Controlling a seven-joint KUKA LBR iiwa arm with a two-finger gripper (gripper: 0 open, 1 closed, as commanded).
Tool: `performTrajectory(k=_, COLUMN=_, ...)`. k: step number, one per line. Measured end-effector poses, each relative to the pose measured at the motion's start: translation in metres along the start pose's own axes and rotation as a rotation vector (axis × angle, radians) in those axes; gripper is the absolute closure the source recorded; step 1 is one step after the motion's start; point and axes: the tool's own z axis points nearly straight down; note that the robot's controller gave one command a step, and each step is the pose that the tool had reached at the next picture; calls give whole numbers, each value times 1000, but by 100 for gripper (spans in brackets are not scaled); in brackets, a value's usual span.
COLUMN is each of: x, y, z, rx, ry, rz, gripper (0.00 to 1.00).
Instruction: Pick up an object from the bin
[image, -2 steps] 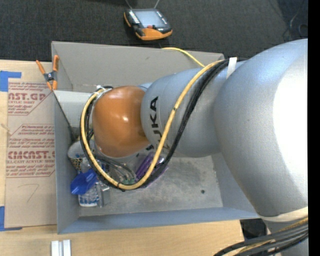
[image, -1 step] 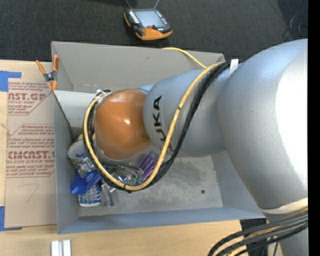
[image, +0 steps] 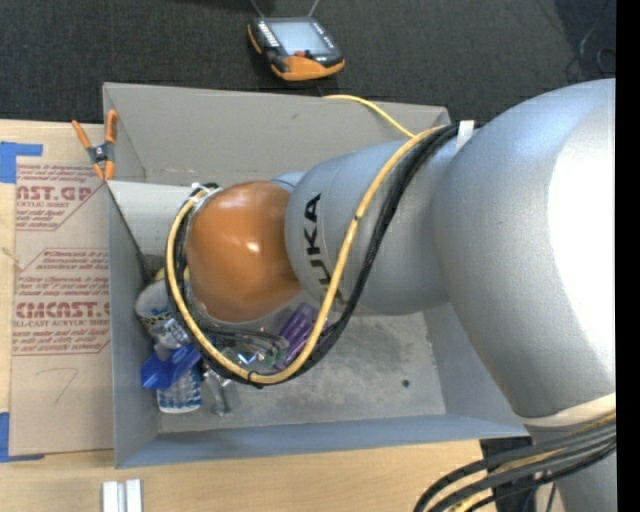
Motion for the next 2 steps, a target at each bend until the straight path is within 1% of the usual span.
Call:
performTrajectory(k=1, x=-16, y=-11, z=50, rx=5, ry=-4, rz=-286, gripper=0)
performTrajectory(k=2, x=-14, y=-8, z=49, rx=5, ry=-13, rz=-286, gripper=100)
